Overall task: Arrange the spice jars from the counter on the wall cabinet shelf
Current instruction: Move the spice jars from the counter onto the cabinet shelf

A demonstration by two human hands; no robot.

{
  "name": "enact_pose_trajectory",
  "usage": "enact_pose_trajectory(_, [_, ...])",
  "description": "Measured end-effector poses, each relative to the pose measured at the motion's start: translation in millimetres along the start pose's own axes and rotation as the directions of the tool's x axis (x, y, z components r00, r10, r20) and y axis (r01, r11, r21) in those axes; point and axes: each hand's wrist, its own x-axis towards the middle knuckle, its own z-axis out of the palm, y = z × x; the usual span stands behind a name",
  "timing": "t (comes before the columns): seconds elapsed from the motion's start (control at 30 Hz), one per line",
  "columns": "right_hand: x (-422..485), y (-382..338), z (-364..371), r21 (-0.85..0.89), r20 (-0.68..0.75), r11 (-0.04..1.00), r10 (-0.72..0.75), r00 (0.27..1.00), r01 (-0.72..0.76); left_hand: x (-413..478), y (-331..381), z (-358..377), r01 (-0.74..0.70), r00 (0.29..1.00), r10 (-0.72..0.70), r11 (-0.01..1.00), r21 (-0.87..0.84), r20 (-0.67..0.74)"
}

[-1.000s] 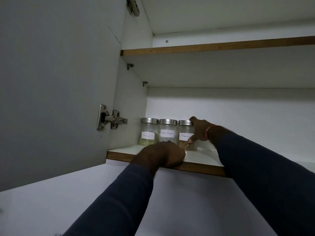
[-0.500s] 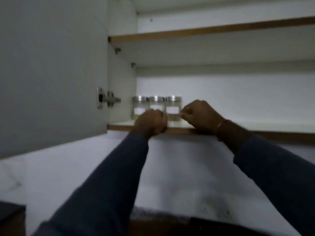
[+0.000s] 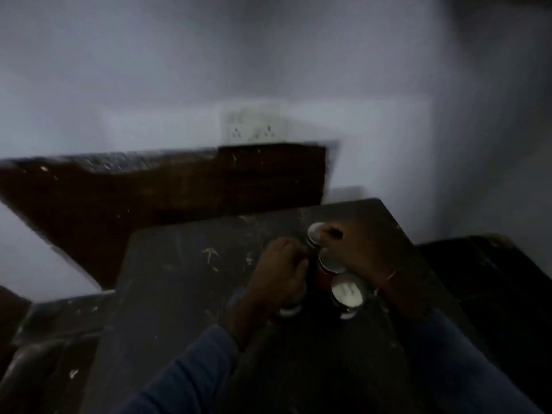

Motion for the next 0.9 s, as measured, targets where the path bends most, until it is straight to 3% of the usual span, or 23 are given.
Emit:
enact_pose_trajectory(0.13, [-52,98,35,0.013,0.106,0.948,0.315,0.943,-0.318,-48,9,70,0.198,0.974,-0.182,0.973,-0.12,0.135])
enact_pose_trajectory(0.3, [-73,147,63,0.045,0.102,0.915,0.394,0.913,-0.4,-59,14,97,0.417,0.903,-0.388,0.896,-0.155,0.186])
enact_pose_trajectory(0.43, [-65,163,94,-0.108,0.047,0.919,0.386,0.921,-0.379,-55,19,102,0.512,0.849,-0.47,0.844,-0.16,0.24])
enact_pose_trajectory(0.67, [-68,169,99,0.217,-0.121,0.912,0.378,0.918,-0.347,-57,20,105,0.614,0.786,-0.572,0.768,-0.181,0.236])
enact_pose_trajectory(0.8, [-56,152,69,0.416,0.074,0.836,0.362,0.929,-0.359,-67,26,92,0.622,0.783,-0.578,0.71,-0.33,0.232])
enact_pose_trajectory(0.9, [-39,118,53,0.569,0.177,0.766,0.242,0.954,-0.3,-68,28,78,0.594,0.794,-0.575,0.661,-0.459,0.199])
